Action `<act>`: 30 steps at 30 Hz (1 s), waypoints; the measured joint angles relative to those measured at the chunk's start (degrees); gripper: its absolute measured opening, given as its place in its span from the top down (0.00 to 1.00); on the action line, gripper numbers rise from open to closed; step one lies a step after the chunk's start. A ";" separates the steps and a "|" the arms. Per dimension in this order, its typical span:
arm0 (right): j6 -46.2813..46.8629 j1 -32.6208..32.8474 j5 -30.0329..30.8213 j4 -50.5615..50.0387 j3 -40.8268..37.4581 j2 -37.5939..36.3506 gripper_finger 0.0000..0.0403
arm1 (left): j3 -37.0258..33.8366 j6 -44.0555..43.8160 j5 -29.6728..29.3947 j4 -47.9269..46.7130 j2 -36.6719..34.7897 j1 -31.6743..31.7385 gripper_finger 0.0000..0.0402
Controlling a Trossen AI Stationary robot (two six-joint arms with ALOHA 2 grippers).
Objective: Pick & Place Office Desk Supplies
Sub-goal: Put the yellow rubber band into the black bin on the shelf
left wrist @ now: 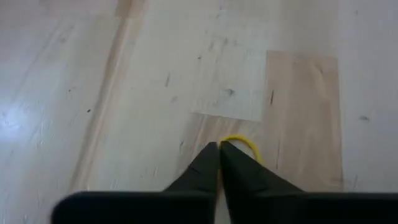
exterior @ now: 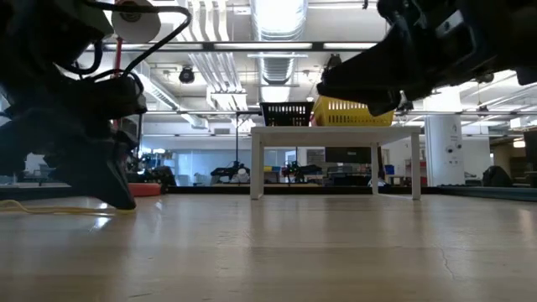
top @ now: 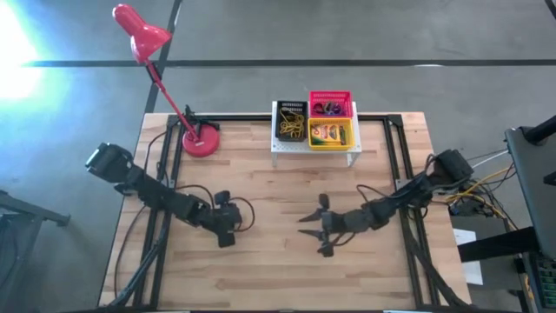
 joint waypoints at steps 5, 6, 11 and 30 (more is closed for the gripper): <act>-3.56 1.09 -0.06 -5.67 3.07 0.51 0.67 | 0.28 0.12 -2.16 8.09 0.35 0.04 0.99; -3.55 1.47 -0.01 -8.59 3.55 -0.47 0.67 | 1.37 1.03 -2.89 11.90 0.30 0.08 0.99; 1.99 3.56 0.03 -28.63 5.22 -10.61 0.70 | 7.94 10.00 -5.04 23.66 0.21 0.27 0.99; 21.71 8.61 19.55 -38.36 -4.30 -21.82 0.76 | 42.66 41.11 6.66 13.04 2.05 26.70 1.00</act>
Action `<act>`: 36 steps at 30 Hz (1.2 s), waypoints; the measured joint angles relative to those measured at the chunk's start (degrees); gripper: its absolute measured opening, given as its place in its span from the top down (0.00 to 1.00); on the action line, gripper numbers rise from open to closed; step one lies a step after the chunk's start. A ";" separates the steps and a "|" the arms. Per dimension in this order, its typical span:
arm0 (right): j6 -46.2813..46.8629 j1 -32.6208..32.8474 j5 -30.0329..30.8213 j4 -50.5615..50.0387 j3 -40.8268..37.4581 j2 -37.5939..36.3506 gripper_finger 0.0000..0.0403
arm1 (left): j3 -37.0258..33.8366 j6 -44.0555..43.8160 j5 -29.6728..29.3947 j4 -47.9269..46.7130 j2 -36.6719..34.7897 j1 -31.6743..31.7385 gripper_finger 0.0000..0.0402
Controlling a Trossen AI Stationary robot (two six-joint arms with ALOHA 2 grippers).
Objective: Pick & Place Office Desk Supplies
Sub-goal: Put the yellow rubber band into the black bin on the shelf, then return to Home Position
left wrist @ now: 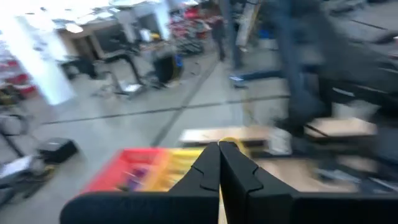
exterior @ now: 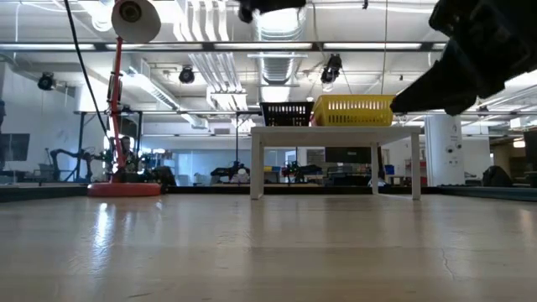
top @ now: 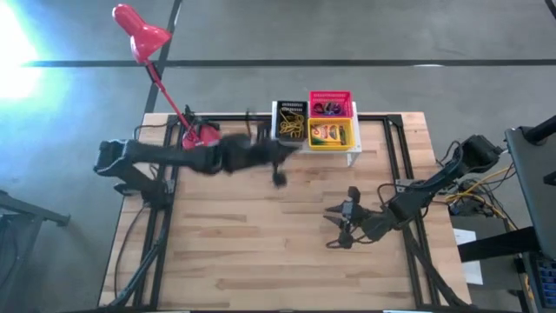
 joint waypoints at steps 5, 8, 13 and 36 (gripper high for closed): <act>-0.12 -0.07 1.05 2.53 -0.39 2.75 0.75 | 4.54 0.42 10.36 0.70 4.09 13.90 1.00; -0.35 -0.37 2.38 3.28 0.31 4.48 0.75 | 4.95 -1.04 12.47 -0.75 7.33 20.38 1.00; -0.90 -0.70 3.26 3.09 1.03 6.95 0.76 | 4.69 -11.57 14.80 -3.83 9.65 26.94 0.95; -19.80 -6.31 -2.86 31.22 1.11 24.96 0.81 | 2.11 -14.43 23.81 -22.99 -4.69 4.44 0.70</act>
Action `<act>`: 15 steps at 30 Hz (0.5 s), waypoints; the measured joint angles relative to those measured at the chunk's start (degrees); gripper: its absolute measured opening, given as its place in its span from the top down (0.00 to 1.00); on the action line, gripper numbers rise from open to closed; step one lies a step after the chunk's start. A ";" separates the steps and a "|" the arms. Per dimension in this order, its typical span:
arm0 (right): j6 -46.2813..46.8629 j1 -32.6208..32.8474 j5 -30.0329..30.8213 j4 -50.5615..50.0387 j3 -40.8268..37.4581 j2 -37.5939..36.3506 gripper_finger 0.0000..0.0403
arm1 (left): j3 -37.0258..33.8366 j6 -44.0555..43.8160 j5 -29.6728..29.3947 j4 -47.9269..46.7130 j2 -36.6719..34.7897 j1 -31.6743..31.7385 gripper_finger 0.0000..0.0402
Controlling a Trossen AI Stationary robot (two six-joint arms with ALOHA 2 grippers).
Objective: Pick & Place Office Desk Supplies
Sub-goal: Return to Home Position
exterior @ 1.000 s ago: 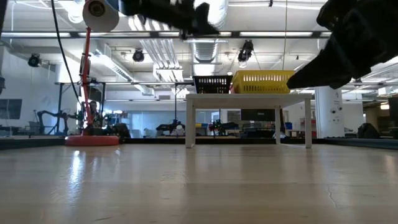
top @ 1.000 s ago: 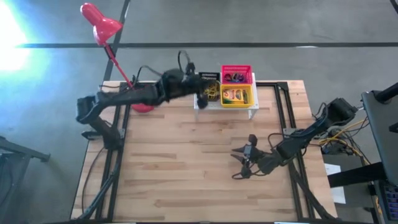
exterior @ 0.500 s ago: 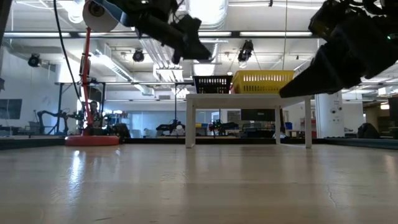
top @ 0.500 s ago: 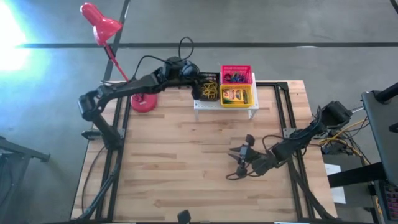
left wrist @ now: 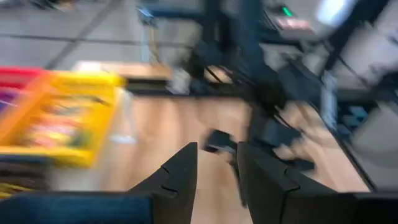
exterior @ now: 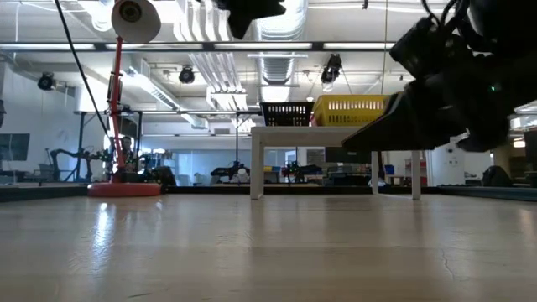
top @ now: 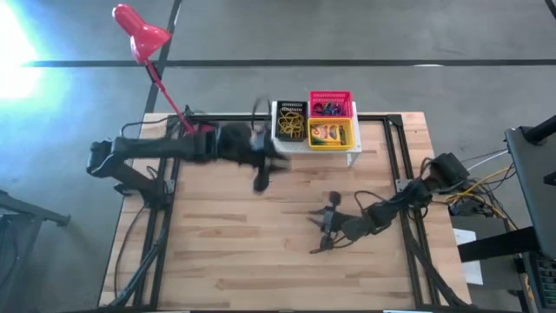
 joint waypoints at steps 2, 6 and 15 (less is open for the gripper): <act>-3.84 -1.37 -10.47 2.39 -0.06 -0.21 0.83 | -2.78 0.02 -3.23 0.25 -0.35 -4.55 0.70; -6.69 -4.28 -19.53 -0.01 -2.45 -7.94 0.86 | -9.76 0.40 -14.92 3.37 -0.24 -11.97 0.70; -5.40 -10.75 -23.07 -18.02 -11.00 -41.92 0.91 | -27.70 -11.17 -28.40 31.84 -0.12 -17.34 0.70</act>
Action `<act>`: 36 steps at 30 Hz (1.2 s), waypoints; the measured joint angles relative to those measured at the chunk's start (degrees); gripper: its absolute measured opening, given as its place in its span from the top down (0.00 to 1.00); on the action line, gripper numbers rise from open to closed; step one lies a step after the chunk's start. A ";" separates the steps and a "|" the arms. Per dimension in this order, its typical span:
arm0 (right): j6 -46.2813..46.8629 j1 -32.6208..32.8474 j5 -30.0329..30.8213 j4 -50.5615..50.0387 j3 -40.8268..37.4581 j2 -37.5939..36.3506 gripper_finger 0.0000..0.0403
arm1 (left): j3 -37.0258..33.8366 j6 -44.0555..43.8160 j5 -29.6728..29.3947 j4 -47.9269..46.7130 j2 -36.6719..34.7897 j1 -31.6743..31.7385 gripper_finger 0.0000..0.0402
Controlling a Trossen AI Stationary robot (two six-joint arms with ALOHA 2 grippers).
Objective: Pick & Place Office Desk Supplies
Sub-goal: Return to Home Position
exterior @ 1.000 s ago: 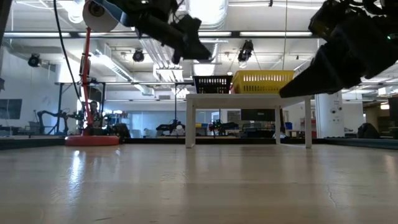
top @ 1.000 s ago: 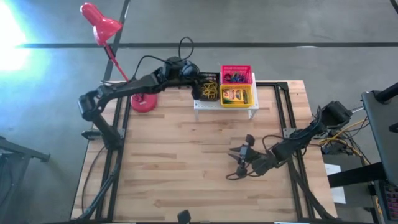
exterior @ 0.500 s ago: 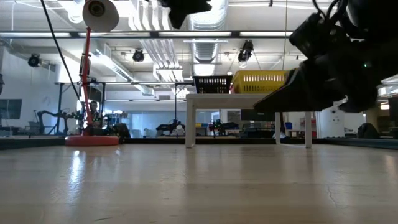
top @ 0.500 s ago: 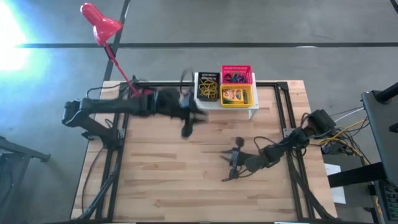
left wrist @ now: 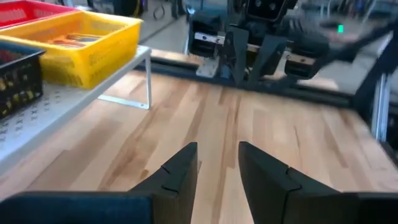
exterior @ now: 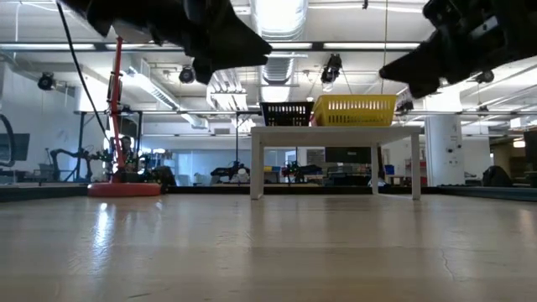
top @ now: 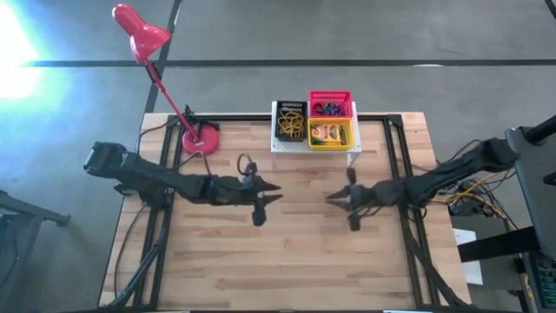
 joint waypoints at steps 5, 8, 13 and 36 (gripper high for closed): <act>1.90 -0.99 -3.08 -12.55 -3.14 -17.57 0.91 | -4.40 -0.93 -0.01 7.06 -0.13 0.87 0.70; -0.03 -0.97 -7.18 -11.19 -8.01 -25.53 0.91 | -4.52 -1.08 -0.24 7.13 -0.24 1.68 0.70; -4.25 -1.54 -7.35 -9.26 -13.55 -35.90 0.91 | -3.80 -1.08 -0.32 7.88 -0.26 2.59 0.70; -1.64 -8.35 -7.22 -23.99 -15.32 -54.25 0.91 | -2.92 -0.90 -0.45 7.70 -0.57 2.74 0.70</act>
